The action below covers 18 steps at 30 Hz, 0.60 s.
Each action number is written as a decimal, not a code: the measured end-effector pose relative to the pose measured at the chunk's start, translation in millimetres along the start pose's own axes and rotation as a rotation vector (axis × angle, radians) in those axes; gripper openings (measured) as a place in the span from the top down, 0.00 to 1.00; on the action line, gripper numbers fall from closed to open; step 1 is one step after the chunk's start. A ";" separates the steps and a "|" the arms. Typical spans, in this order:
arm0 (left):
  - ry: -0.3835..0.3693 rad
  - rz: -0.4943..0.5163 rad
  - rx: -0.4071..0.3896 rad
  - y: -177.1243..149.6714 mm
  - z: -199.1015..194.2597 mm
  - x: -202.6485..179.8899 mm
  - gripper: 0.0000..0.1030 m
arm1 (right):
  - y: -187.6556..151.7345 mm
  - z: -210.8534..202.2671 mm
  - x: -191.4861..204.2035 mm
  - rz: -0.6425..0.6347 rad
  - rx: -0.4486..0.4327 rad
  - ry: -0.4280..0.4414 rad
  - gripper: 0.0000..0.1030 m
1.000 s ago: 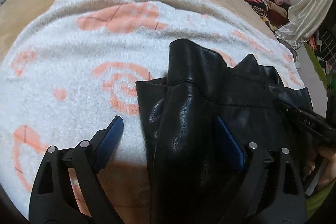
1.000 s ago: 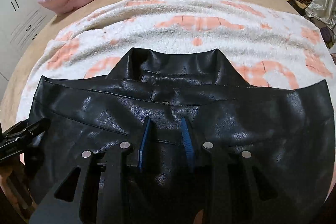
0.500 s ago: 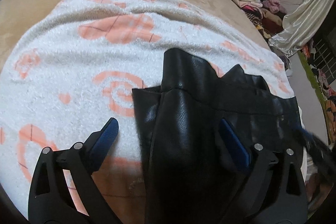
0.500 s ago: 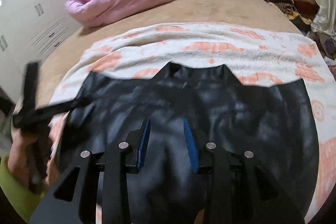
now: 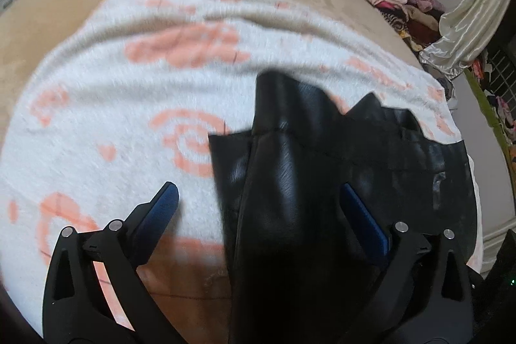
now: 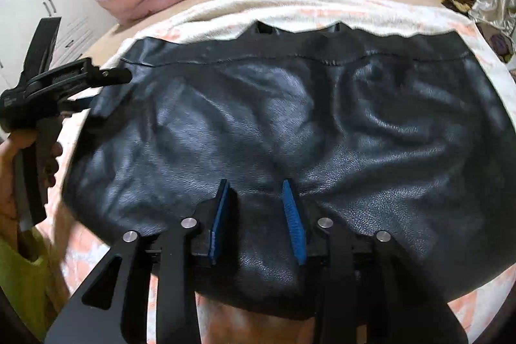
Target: Fold large clothes
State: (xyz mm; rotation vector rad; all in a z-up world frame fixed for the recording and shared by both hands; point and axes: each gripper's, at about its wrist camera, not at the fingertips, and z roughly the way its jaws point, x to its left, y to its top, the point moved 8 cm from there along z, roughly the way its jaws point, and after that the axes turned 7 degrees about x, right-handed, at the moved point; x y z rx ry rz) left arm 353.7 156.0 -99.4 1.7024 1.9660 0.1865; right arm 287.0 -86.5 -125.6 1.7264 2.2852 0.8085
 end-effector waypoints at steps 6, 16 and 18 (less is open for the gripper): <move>0.016 0.010 -0.014 8.5 -15.1 5.9 0.09 | 2.4 -35.1 76.2 -0.218 -0.104 0.081 0.14; 0.072 -0.011 -0.011 12.5 -17.6 27.1 0.09 | -33.3 15.5 176.4 -0.703 -0.080 -0.199 0.08; 0.074 -0.010 -0.012 13.0 -17.8 27.5 0.09 | -34.3 27.5 178.2 -0.740 -0.082 -0.286 0.08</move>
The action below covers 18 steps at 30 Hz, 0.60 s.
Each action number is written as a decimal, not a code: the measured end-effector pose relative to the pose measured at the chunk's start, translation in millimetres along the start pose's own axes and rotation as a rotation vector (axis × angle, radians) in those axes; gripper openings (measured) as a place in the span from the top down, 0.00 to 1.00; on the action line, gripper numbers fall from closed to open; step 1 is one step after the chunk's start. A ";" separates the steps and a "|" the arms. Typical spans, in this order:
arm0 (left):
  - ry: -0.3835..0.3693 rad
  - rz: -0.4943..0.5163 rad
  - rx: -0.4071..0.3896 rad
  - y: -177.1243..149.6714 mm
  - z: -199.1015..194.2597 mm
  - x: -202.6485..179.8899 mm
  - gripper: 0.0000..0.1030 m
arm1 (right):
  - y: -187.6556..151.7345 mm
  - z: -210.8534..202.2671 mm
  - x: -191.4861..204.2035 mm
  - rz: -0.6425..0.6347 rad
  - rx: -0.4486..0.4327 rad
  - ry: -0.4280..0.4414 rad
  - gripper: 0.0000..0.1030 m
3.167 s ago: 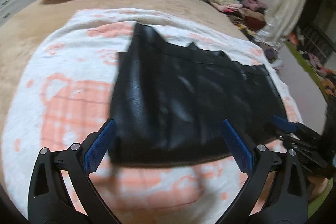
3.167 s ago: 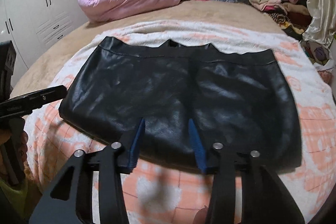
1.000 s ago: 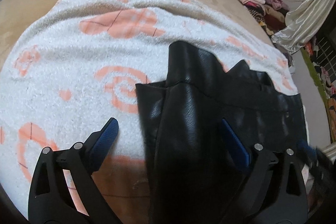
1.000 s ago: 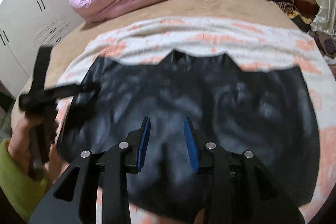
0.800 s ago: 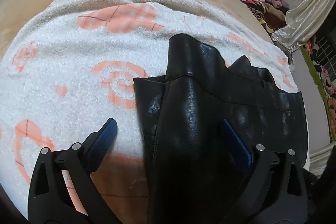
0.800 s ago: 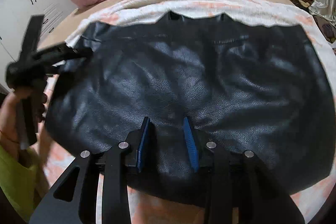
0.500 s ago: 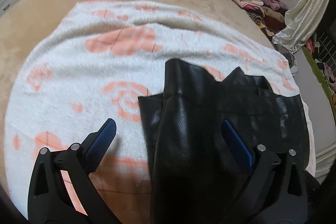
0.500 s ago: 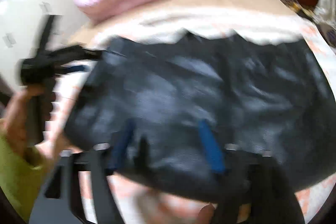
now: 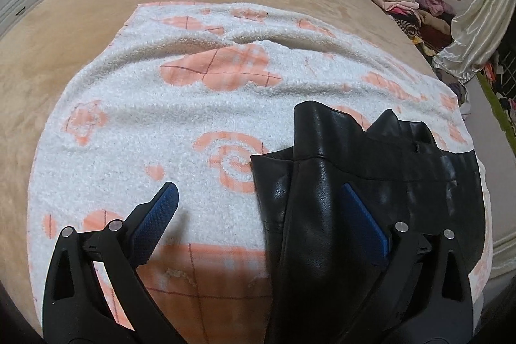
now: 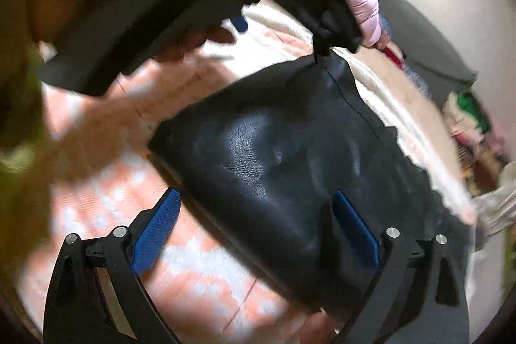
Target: Fold large clothes
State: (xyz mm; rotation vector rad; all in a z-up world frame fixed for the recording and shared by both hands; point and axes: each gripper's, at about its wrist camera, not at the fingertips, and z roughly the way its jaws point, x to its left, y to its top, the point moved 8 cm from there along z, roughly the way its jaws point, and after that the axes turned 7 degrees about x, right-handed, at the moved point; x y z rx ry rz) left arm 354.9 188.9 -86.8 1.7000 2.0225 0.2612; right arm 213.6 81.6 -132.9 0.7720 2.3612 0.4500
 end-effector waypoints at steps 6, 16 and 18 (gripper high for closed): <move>-0.006 -0.001 -0.004 1.7 -0.4 1.3 0.09 | 6.1 16.0 1.1 -0.028 -0.013 -0.064 0.05; -0.056 -0.037 0.026 -1.9 8.1 4.2 0.09 | 18.7 10.7 5.3 -0.075 -0.117 -0.125 0.22; -0.088 -0.054 0.043 -3.7 12.1 5.2 0.09 | 19.3 -1.6 8.4 -0.097 -0.159 -0.145 0.41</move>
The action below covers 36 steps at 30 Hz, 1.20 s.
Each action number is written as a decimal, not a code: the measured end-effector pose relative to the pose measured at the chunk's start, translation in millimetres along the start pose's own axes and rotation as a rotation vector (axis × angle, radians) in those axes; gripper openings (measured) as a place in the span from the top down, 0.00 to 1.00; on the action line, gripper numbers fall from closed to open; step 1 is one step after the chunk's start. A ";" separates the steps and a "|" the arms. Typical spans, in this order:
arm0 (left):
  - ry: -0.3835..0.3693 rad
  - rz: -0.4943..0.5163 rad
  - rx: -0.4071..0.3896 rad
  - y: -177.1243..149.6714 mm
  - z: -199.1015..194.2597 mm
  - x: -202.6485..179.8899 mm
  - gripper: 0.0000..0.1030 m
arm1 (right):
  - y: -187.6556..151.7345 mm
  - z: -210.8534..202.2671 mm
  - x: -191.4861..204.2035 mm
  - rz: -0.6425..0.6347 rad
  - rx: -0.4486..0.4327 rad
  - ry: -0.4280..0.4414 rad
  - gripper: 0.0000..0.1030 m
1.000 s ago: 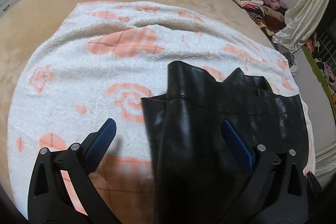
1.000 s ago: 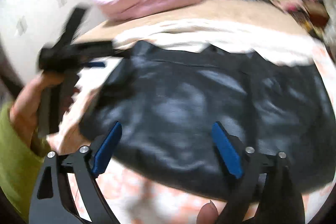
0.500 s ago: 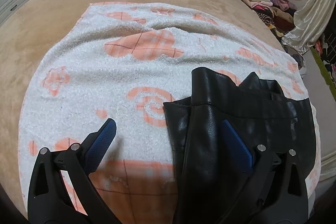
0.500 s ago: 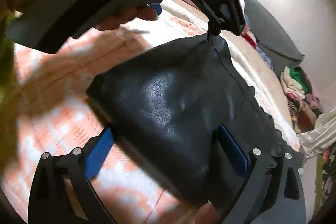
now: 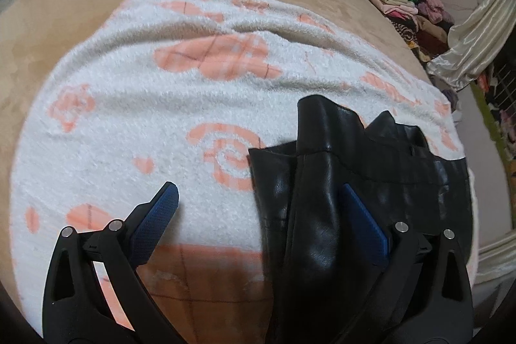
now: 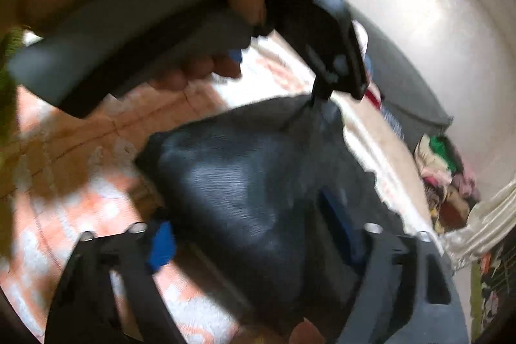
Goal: Fold large clothes
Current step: 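Lift the folded black leather jacket up off the blanket with both grippers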
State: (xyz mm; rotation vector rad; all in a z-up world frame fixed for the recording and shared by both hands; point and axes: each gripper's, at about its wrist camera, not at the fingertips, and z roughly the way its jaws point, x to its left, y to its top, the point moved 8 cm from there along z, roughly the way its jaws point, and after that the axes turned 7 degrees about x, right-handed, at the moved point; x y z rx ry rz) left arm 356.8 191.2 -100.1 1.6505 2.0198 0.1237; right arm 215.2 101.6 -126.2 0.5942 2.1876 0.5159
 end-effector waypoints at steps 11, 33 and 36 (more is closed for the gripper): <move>-0.176 -0.052 0.068 -11.8 11.6 -11.8 0.09 | 3.3 -39.6 -16.7 0.030 -0.117 -0.002 0.73; -0.319 0.025 -0.098 -11.7 -42.7 -89.3 0.53 | -15.2 -82.6 -65.5 0.183 -0.197 -0.020 0.80; -0.296 0.066 -0.127 -11.2 -58.2 -112.9 0.53 | -24.5 -96.3 -84.3 0.223 -0.218 -0.034 0.81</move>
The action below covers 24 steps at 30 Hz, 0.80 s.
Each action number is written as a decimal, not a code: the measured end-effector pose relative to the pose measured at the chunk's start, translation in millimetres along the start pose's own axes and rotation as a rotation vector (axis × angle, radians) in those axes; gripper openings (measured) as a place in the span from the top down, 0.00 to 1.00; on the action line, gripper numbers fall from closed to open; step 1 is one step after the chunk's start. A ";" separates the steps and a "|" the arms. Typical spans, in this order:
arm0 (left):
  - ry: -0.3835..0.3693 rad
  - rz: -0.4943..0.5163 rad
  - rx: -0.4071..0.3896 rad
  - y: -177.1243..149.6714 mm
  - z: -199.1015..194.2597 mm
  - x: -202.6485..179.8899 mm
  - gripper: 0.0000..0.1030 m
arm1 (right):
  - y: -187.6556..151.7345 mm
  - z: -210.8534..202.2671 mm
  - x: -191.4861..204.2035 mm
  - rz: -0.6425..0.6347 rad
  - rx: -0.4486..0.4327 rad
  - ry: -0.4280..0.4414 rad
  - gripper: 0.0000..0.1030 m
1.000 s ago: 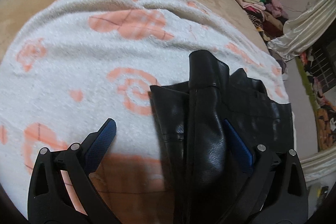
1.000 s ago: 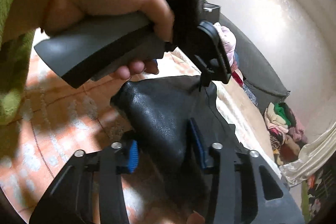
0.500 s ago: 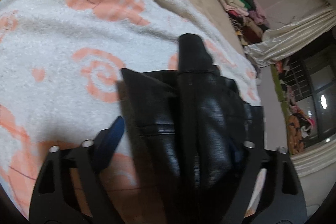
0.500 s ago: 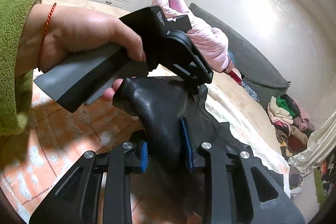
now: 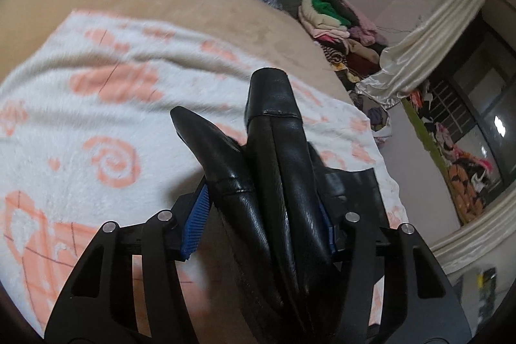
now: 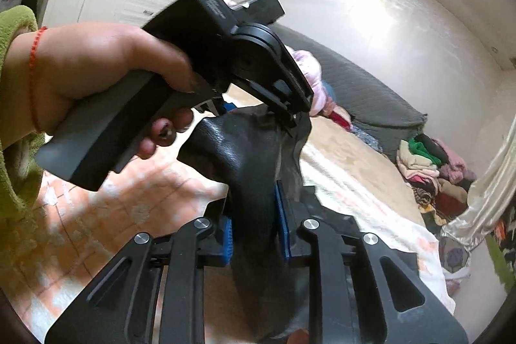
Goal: Fold large clothes
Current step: 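Lift the folded black leather jacket up off the blanket with both grippers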
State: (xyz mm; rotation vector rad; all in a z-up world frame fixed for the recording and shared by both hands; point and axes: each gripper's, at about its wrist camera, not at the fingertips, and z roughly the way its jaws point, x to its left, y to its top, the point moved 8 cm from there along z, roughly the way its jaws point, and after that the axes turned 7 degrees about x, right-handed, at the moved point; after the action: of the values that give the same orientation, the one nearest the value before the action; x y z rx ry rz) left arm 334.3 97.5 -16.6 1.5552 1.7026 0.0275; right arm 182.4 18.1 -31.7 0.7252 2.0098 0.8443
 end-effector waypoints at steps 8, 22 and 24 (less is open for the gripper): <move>0.042 0.111 -0.013 9.6 -3.1 -75.3 0.52 | -11.6 -36.0 -43.1 0.069 -0.054 -0.097 0.85; 0.119 0.246 0.018 2.2 37.1 -170.5 0.41 | -60.3 -70.0 -121.7 0.289 -0.073 -0.123 0.86; 0.127 0.267 0.022 0.5 44.4 -182.5 0.40 | -67.7 -65.5 -140.4 0.314 -0.070 -0.125 0.86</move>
State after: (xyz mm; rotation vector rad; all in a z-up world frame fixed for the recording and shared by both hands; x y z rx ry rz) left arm 343.4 -77.4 51.4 1.8212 1.5828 0.2497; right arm 184.4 -145.9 9.6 1.0447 1.7715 1.0173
